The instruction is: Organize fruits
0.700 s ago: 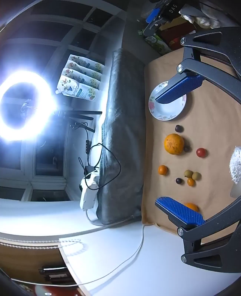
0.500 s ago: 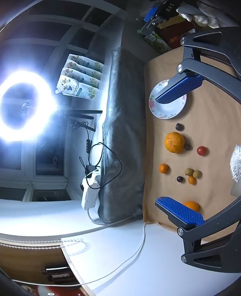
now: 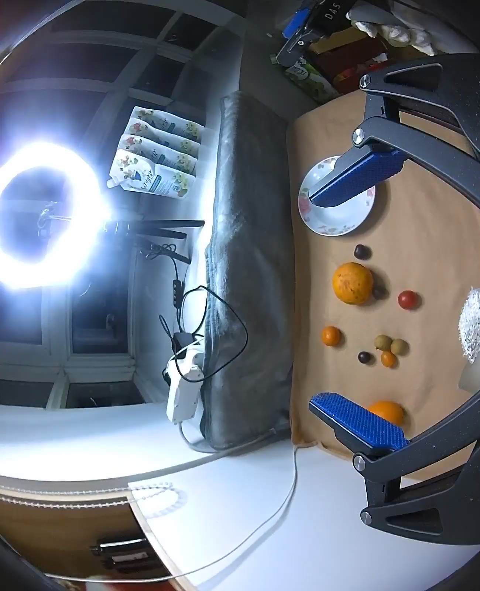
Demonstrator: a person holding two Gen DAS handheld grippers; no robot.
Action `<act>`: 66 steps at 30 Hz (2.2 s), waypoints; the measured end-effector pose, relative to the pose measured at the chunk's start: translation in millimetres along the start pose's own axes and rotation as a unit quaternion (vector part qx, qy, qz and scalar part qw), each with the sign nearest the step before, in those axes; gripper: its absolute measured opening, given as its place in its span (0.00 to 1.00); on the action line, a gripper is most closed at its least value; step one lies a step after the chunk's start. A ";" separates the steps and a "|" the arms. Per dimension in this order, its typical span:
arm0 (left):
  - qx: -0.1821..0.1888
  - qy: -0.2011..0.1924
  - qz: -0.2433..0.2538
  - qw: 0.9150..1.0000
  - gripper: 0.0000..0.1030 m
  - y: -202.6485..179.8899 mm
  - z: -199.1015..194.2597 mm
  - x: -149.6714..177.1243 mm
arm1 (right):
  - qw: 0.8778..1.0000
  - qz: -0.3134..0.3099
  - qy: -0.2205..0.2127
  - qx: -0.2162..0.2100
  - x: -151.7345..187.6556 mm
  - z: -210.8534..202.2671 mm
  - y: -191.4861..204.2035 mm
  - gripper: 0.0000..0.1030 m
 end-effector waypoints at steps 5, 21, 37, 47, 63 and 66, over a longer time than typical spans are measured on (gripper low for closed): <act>-0.002 -0.001 -0.004 1.000 0.98 0.3 0.0 -2.6 | 1.000 0.002 -0.001 -0.001 -1.7 0.6 -2.5 1.00; -0.008 -0.004 0.001 1.000 0.98 -0.8 2.1 -5.5 | 1.000 0.007 0.002 -0.003 -3.8 5.1 -2.3 1.00; -0.006 -0.005 0.003 1.000 0.98 -3.4 1.8 -8.1 | 1.000 0.008 0.004 -0.003 -4.5 6.4 -3.4 1.00; -0.007 -0.008 0.001 1.000 0.98 -2.8 0.4 -8.1 | 1.000 0.005 0.003 -0.005 -3.9 7.5 -1.1 1.00; -0.007 -0.008 -0.003 1.000 0.98 0.2 0.1 -9.9 | 1.000 0.005 0.005 -0.005 -3.8 8.5 1.7 1.00; -0.007 -0.006 -0.003 1.000 0.98 0.4 2.7 -10.8 | 1.000 0.004 0.007 -0.006 -4.4 9.6 5.3 1.00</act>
Point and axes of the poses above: each gripper's, at about its wrist camera, not at the fingertips, and z roughly the way its jaws point, y to its left, x to its underside, the point moved 2 cm from there along z, roughly the way its jaws point, and after that the axes turned 13 degrees about y, right-handed, at the moved point
